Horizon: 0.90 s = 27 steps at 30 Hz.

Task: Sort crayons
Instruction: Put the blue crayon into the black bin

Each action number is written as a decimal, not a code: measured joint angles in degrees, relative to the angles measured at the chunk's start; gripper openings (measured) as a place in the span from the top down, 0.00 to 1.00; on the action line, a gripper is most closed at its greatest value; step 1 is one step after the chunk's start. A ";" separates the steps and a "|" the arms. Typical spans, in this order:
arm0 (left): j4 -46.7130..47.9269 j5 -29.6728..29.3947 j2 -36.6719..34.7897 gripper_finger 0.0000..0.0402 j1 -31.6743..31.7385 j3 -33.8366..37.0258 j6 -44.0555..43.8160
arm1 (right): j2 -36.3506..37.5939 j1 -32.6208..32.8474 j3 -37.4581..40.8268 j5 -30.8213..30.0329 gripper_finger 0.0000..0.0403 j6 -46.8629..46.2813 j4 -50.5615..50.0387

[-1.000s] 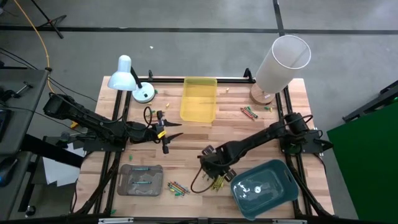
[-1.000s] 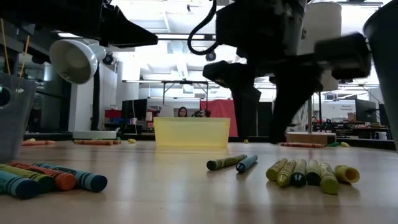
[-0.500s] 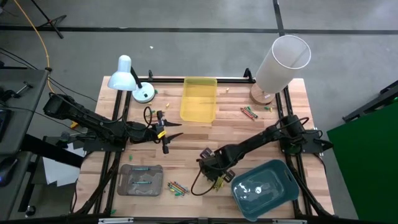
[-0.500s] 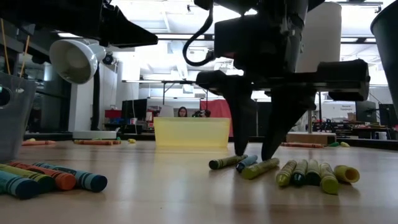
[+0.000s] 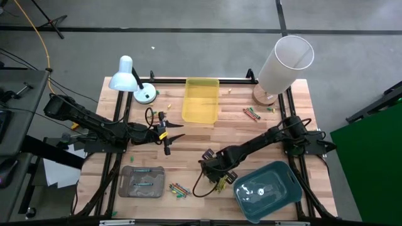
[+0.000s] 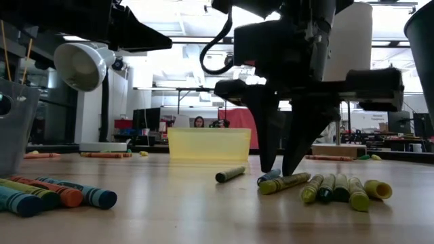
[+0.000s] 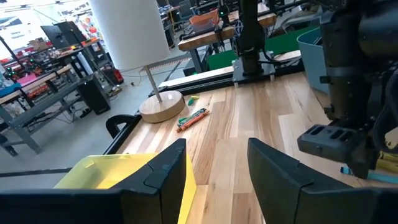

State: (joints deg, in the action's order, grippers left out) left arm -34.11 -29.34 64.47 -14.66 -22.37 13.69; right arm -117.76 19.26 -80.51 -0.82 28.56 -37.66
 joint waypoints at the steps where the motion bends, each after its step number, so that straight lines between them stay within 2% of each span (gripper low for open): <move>1: 0.01 0.00 0.00 0.61 -0.01 0.00 0.00 | -0.34 -0.18 -0.03 0.34 0.78 -0.02 -0.01; 8: 0.00 0.00 0.00 0.61 0.00 0.00 -0.04 | -1.53 -1.28 -0.26 1.51 0.79 -0.03 0.24; 10: 0.04 0.00 -0.04 0.61 0.00 0.00 -0.04 | -1.32 -1.63 -0.20 1.53 0.85 -0.13 0.39; 12: 0.83 0.00 -0.76 0.61 -0.02 -0.19 -0.12 | -1.28 -1.95 -0.20 1.33 0.94 -0.13 0.49; 14: 2.05 -0.01 -1.89 0.61 -0.10 -0.78 -0.86 | -1.28 -2.28 -0.20 1.46 0.97 -0.53 0.34; 18: 8.87 -1.31 -6.71 0.61 -1.53 -1.96 -2.75 | -0.37 -3.22 -0.05 1.18 0.99 -3.52 -1.00; 23: 16.26 -4.16 -14.64 0.61 -4.81 -2.36 -4.61 | 5.21 -4.96 0.20 -6.00 0.99 -5.82 -5.22; 27: 19.63 -5.64 -20.07 0.61 -6.99 -2.43 -5.95 | 10.60 -6.03 0.67 -7.78 1.00 -9.09 -7.78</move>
State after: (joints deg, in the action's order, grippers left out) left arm -14.47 -34.98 44.40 -21.65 -24.80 7.74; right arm -107.16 13.23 -79.84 -8.60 19.47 -45.44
